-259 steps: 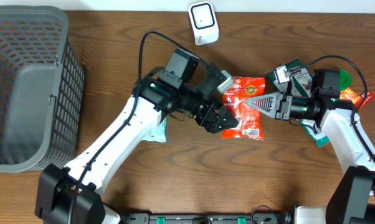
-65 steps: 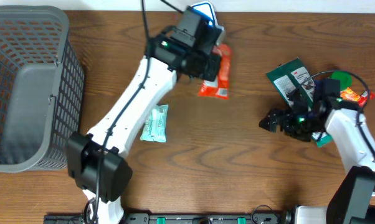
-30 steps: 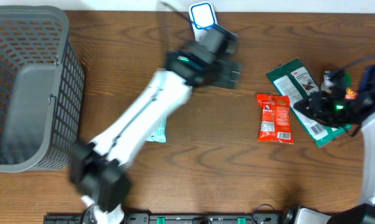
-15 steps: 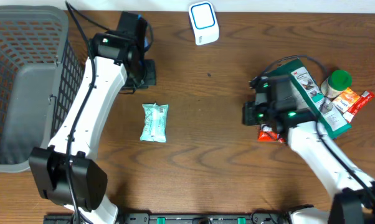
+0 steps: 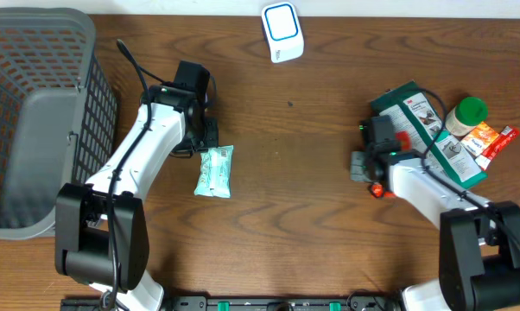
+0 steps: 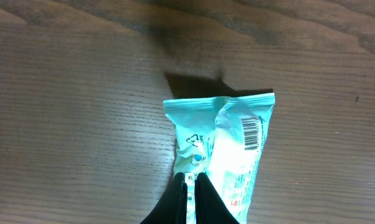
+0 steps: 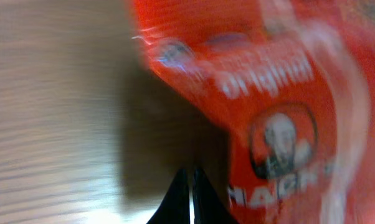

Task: Scan the item barcode
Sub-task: 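Move the left gripper onto the light-green tissue pack and grasp it, then slide the tissue pack right toward the right gripper and grasp it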

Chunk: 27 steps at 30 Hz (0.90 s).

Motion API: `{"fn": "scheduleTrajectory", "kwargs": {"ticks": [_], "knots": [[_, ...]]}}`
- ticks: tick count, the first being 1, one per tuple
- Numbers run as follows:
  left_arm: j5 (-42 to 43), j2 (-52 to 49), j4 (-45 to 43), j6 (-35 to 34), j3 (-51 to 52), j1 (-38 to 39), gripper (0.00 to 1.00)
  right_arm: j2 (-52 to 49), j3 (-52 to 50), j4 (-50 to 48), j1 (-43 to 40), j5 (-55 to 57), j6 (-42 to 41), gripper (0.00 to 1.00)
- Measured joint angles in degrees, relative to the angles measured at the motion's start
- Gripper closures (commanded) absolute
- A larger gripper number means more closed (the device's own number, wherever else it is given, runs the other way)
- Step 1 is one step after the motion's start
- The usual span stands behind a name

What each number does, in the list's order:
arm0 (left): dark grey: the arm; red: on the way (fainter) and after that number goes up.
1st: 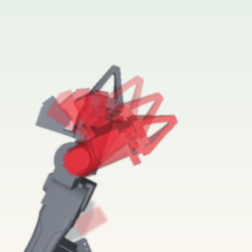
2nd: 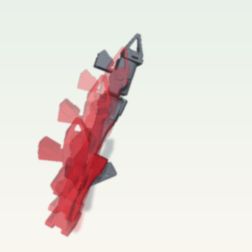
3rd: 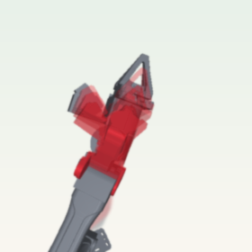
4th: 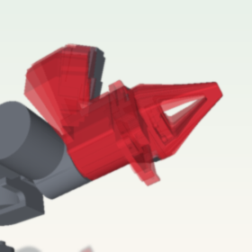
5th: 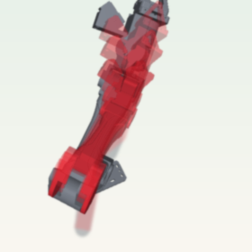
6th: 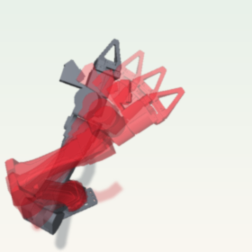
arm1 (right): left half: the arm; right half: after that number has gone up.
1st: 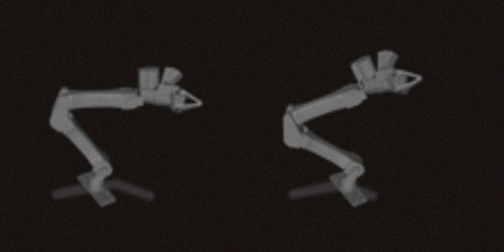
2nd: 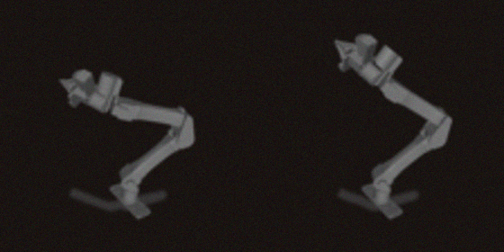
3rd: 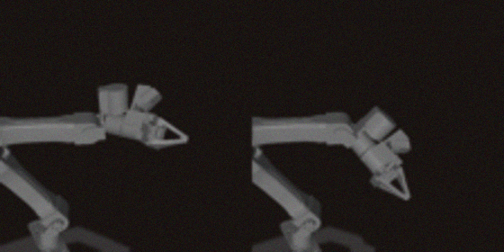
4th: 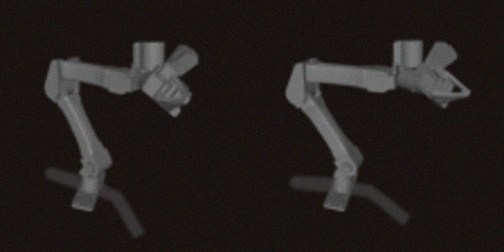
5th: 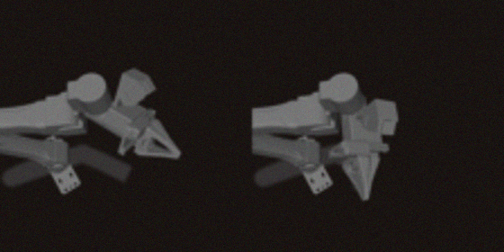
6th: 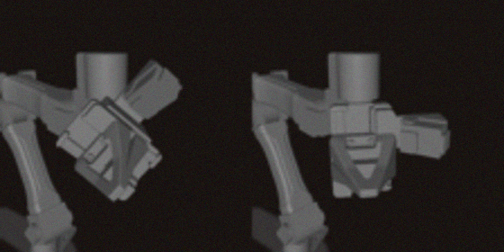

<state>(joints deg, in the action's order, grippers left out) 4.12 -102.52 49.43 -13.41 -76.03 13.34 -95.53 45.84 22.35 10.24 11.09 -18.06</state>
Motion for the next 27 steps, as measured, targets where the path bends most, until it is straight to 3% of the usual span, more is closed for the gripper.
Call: {"fn": "scheduleTrajectory", "kwargs": {"ticks": [5,9,13,17,22,27], "knots": [[-1.49,-0.02,-1.16,0.0,0.24,0.0,0.92,0.07,0.17,3.78,-7.87,4.28,-2.58,0.99],[-3.26,-0.02,-1.42,-0.04,0.24,0.0,0.92,0.24,0.17,3.52,-10.21,2.08,-3.21,0.92],[-6.1,-0.02,-1.68,-2.05,1.18,0.0,0.92,0.46,0.22,1.9,-10.71,-4.79,-2.14,0.79],[-7.28,-0.02,-3.15,-5.73,4.76,0.02,0.92,0.66,0.33,1.36,-10.69,-14.71,-0.52,0.77],[-5.05,-0.02,-6.75,-7.61,10.43,0.35,0.92,0.66,0.33,1.53,-10.29,-21.81,0.42,0.73],[2.67,-0.02,-10.01,-8.07,14.56,1.64,0.92,0.63,0.33,1.64,-8.15,-24.83,0.72,0.67]]}}
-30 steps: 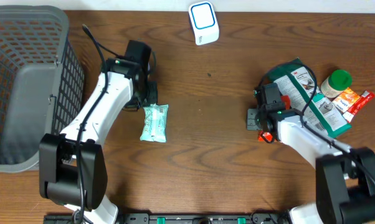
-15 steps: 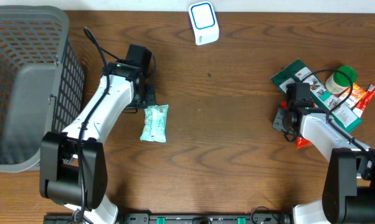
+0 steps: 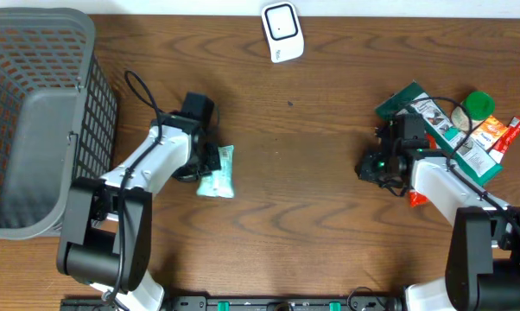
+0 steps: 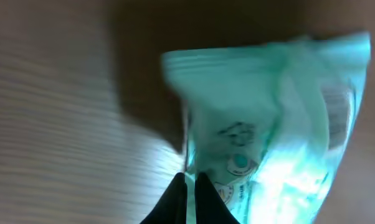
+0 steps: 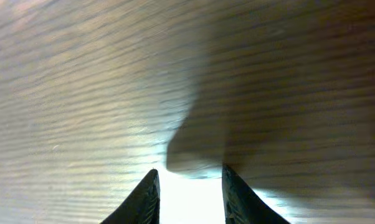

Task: Scan the item barcode
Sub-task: 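Slide the tissue pack right toward the right gripper and grasp it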

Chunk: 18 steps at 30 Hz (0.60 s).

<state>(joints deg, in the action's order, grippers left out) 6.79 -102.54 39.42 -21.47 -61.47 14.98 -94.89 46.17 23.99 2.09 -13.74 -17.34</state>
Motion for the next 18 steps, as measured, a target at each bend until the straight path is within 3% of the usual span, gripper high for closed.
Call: {"fn": "scheduleTrajectory", "kwargs": {"ticks": [6,11,18], "knots": [[8.79,0.0,1.81,-0.48,0.98,4.31,0.92,0.0,-0.02,-0.33,0.85,-3.72,1.14,0.61],[8.98,1.31,4.28,-0.72,0.96,6.93,0.92,0.0,-0.02,-0.52,0.87,-6.01,2.05,0.62],[1.05,11.85,-0.24,-0.79,-0.26,6.93,0.92,-0.17,0.0,-4.02,2.21,-18.6,4.5,0.81]]}}
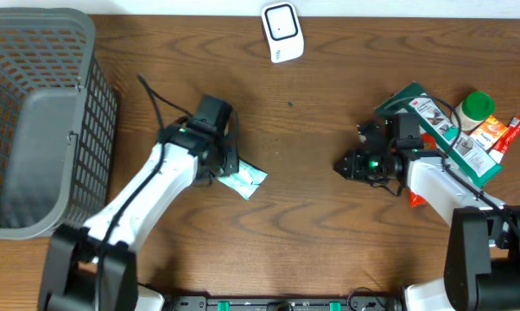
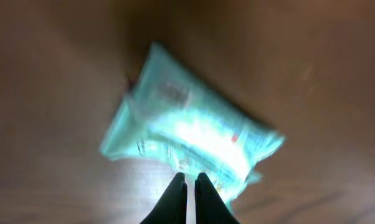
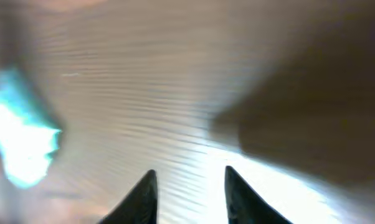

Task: Scan the item barcode
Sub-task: 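Slide the tissue pack right toward the right gripper and grasp it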

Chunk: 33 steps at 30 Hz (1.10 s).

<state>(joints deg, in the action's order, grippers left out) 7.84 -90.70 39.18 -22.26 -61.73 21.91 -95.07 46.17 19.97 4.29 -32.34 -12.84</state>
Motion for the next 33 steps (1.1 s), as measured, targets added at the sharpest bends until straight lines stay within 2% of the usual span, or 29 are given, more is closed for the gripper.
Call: {"fn": "scheduleTrajectory", "kwargs": {"ticks": [2,7,13,17,24,33], "knots": [[-2.08,0.66,-2.75,0.46,-0.46,-0.02,0.92,-0.09,0.13,-5.18,3.65,-5.86,-1.03,0.85],[-4.35,-1.31,-4.33,1.31,-0.55,-0.04,0.92,-0.15,0.28,-15.91,12.98,-8.15,-7.96,0.89],[-7.28,-7.28,-4.31,1.53,-0.52,-0.07,0.92,-0.17,0.39,-27.04,24.81,-0.24,-16.81,0.91],[-8.57,-8.37,-4.31,1.53,-0.44,-0.11,0.92,-0.66,0.46,-32.06,29.68,5.51,-19.78,0.92],[-10.6,-8.33,-4.85,1.55,-0.28,-0.11,0.92,-6.69,0.59,-37.16,34.71,9.31,-22.62,0.95],[-11.21,-8.39,-7.72,1.53,2.8,-0.11,0.92,-12.46,0.59,-38.16,35.12,8.79,-25.35,0.99]]}}
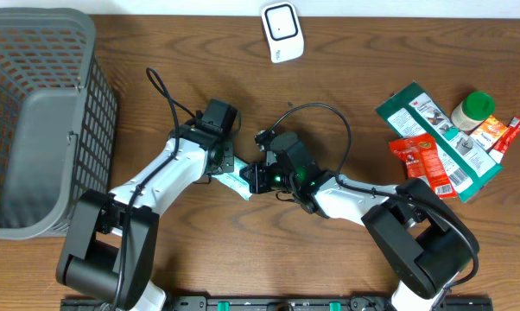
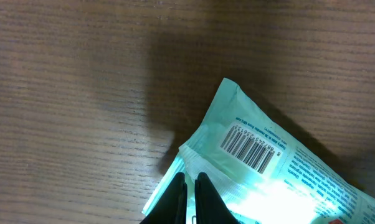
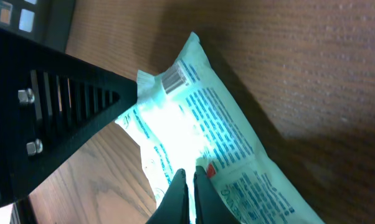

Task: Scan the item barcode
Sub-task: 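Slide the tissue pack right toward the right gripper and grasp it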

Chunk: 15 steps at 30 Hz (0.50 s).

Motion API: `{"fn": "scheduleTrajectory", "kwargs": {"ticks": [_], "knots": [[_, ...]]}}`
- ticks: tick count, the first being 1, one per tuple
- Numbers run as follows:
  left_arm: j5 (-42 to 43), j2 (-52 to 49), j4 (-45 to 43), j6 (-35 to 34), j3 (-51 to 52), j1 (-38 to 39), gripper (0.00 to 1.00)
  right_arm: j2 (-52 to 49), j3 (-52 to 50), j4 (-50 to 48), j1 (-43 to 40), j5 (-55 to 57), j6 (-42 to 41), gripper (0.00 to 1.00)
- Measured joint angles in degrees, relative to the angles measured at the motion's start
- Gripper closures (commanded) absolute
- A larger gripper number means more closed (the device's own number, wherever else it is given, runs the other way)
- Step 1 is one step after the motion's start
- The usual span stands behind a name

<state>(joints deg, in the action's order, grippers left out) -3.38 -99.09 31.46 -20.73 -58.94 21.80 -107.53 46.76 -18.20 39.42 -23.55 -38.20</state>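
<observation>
A teal packet with a black barcode is held at the table's middle, between both arms. My left gripper is shut on its left edge; in the left wrist view the gripper pinches the crimped seam of the packet. My right gripper is shut on the packet's other end, and in the right wrist view the gripper closes over the printed packet. The white scanner lies at the far edge, apart from the packet.
A grey mesh basket fills the left side. At the right lies a pile: a green card pack, an orange packet and a green-capped bottle. The left gripper's black body shows in the right wrist view.
My right gripper was open at the table's right of centre; now it is at the teal packet and shut on its end. The left gripper still holds the packet, barcode facing its camera.
First my left gripper was shut on the teal packet lying left of centre, and my right was shut by the orange packet at the pile. Then the right stood open, away from the pile. The packet was then nearer the middle. Now both grippers hold it.
</observation>
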Motion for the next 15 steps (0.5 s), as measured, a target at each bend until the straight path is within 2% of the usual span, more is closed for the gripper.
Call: {"fn": "scheduleTrajectory", "kwargs": {"ticks": [9,15], "knots": [[-0.52,-2.4,-0.5,-2.23,0.94,-0.07,0.92,0.55,1.64,10.03,0.0,-0.09,-0.59,0.99],[-2.05,-3.45,0.17,-3.28,1.95,-0.26,0.91,1.01,1.97,11.93,-0.07,0.44,-0.63,0.96]]}}
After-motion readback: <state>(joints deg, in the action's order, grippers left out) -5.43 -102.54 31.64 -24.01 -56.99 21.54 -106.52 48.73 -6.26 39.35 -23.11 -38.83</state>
